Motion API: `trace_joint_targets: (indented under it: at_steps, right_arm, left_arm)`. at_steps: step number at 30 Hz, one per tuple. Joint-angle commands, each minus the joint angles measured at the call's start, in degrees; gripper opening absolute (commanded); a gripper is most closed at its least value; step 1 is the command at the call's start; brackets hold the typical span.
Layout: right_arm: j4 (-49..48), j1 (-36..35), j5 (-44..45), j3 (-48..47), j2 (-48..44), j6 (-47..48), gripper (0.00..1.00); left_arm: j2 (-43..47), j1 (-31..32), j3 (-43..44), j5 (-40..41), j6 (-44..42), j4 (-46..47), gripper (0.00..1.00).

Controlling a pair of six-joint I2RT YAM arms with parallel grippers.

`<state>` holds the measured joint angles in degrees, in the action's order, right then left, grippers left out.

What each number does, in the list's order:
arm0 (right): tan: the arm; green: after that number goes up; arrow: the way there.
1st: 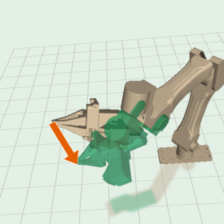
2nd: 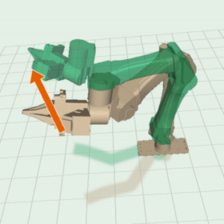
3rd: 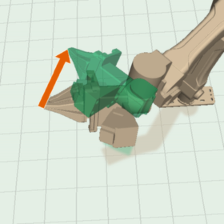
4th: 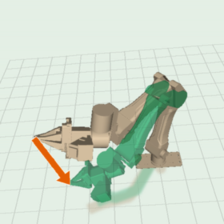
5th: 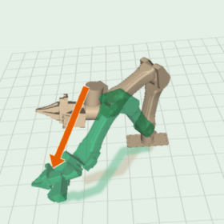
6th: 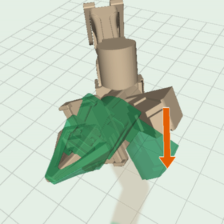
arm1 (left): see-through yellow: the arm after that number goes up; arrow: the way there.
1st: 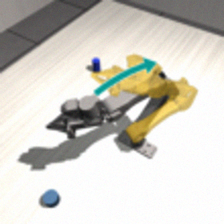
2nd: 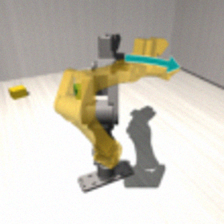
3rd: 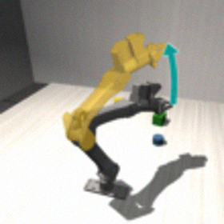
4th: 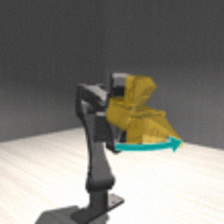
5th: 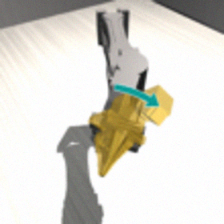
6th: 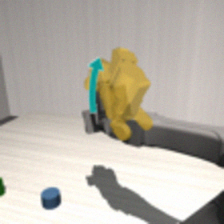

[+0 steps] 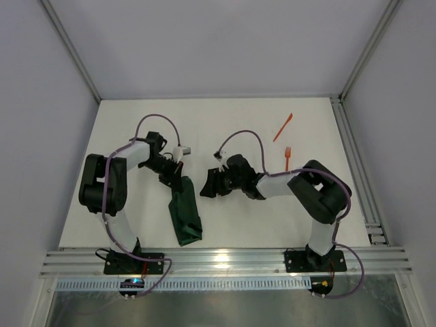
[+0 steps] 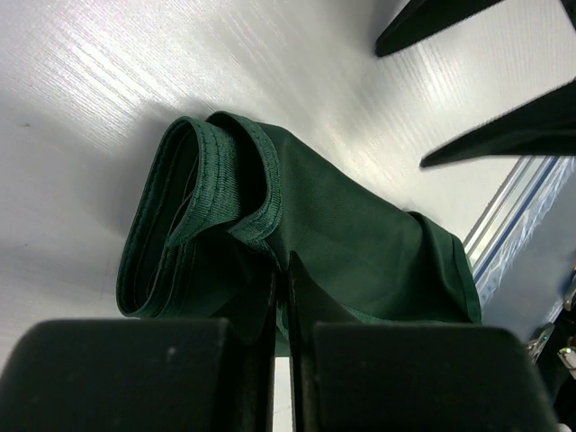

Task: Fold the napkin into a case and place the utensils inside
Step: Move the smaller rectangle folded napkin to the center of the board.

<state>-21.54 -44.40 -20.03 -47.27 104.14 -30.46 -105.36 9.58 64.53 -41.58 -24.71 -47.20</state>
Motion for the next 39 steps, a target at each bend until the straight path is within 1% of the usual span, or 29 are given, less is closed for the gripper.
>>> trace_joint_targets:
  at_steps: [1, 4, 10, 14, 16, 20, 24, 28, 29, 31, 32, 34, 35, 37, 38, 39]
  right_arm:
    - [-9.1, 0.0, -10.4, -2.6, 5.6, -8.1, 0.62]
    - [-10.8, 0.0, -12.6, -5.1, 11.0, -11.0, 0.62]
    - [-8.0, 0.0, -12.9, -7.4, 14.5, -12.3, 0.62]
    - [-5.5, 0.0, -12.9, -9.6, 15.6, -11.3, 0.62]
    - [-5.2, 0.1, -13.0, -10.2, 16.1, -11.1, 0.62]
    - [-5.4, 0.0, -13.2, -10.7, 17.1, -11.1, 0.62]
    - [-5.7, 0.0, -14.6, -11.9, 18.6, -11.3, 0.58]
    - [-5.3, 0.1, -16.2, -13.8, 20.3, -11.5, 0.49]
    - [-5.2, 0.0, -16.4, -14.2, 20.6, -11.6, 0.43]
    - [-5.5, 0.2, -17.0, -14.4, 21.3, -12.1, 0.36]
    - [-5.8, 0.4, -17.0, -14.3, 21.4, -12.3, 0.28]
    - [-7.9, 0.9, -16.9, -13.0, 21.1, -13.8, 0.19]
    - [-9.0, 1.2, -16.5, -12.2, 20.8, -14.5, 0.12]
    - [-12.2, 2.2, -15.8, -9.7, 19.7, -16.3, 0.06]
    - [-13.1, 2.5, -14.8, -8.7, 19.2, -16.6, 0.04]
    - [-13.8, 2.7, -14.3, -7.9, 18.6, -16.9, 0.04]
  left_arm:
    - [2.7, -0.3, -1.2, -0.3, -1.7, 1.9, 0.0]
    - [3.2, -0.3, -2.0, -0.3, -2.0, 2.7, 0.0]
    - [3.8, -0.4, -2.7, -1.9, -2.2, 3.4, 0.0]
    - [4.0, -0.5, -2.1, -3.4, -2.4, 3.2, 0.0]
    - [4.3, -0.7, -1.9, -5.1, -3.5, 2.7, 0.0]
    - [3.9, -0.9, -0.8, -5.6, -3.8, 2.7, 0.0]
    - [3.1, -0.9, -0.2, -5.8, -3.3, 2.9, 0.0]
    - [2.0, -0.9, 0.2, -4.6, -1.9, 4.1, 0.0]
    - [1.7, -0.9, 0.6, -4.2, -0.7, 4.7, 0.0]
    - [0.4, -0.9, 2.0, -3.2, 0.3, 4.7, 0.0]
    - [-0.1, -0.8, 2.4, -2.9, 1.2, 4.7, 0.0]
    - [-1.4, -0.9, 3.7, -2.3, 1.7, 4.3, 0.0]
    - [-1.8, -0.9, 4.0, -2.3, 1.8, 4.1, 0.03]
    - [-1.6, -0.9, 4.6, -2.2, 1.8, 3.5, 0.13]
    - [-1.4, -0.9, 4.9, -2.3, 1.8, 3.2, 0.22]
    - [-1.1, -0.9, 5.2, -2.4, 1.6, 2.8, 0.26]
